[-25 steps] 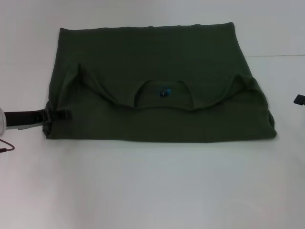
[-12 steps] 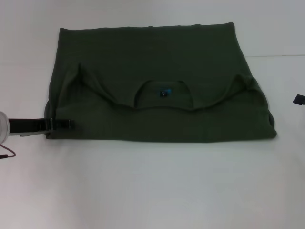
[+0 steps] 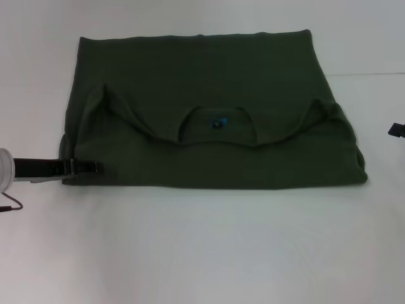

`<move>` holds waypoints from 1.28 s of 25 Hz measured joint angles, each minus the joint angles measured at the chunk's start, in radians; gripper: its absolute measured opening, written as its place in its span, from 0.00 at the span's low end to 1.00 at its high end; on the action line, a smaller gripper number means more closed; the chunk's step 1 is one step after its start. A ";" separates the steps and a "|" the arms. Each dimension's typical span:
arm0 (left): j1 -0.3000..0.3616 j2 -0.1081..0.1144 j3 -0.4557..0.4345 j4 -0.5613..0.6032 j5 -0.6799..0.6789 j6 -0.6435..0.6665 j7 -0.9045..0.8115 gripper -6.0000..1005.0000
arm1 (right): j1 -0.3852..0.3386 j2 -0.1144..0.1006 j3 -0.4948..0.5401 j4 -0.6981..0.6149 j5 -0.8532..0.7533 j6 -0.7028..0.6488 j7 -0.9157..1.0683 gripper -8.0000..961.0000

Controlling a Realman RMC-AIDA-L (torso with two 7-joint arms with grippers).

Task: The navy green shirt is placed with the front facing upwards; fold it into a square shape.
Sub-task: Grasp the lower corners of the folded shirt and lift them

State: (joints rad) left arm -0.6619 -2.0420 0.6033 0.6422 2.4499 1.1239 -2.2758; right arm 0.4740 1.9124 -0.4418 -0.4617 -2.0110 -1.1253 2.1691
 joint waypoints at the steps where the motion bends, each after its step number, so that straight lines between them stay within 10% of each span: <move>1: -0.001 0.000 0.001 -0.001 0.000 0.004 0.000 0.73 | 0.000 0.000 0.000 0.000 0.000 0.001 0.000 0.98; 15: -0.002 0.000 0.003 0.002 0.006 -0.019 0.002 0.66 | 0.000 0.002 0.000 0.000 0.000 0.006 0.000 0.98; 19: -0.004 -0.002 0.003 0.001 0.023 -0.033 0.006 0.41 | 0.000 0.002 0.000 0.000 0.000 0.006 0.002 0.98; 32: -0.009 -0.005 0.018 0.001 0.029 -0.047 0.010 0.13 | 0.012 -0.011 -0.006 -0.027 0.000 -0.037 0.008 0.98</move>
State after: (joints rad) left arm -0.6709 -2.0467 0.6216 0.6427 2.4790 1.0765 -2.2659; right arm 0.4859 1.9010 -0.4482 -0.4888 -2.0113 -1.1622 2.1772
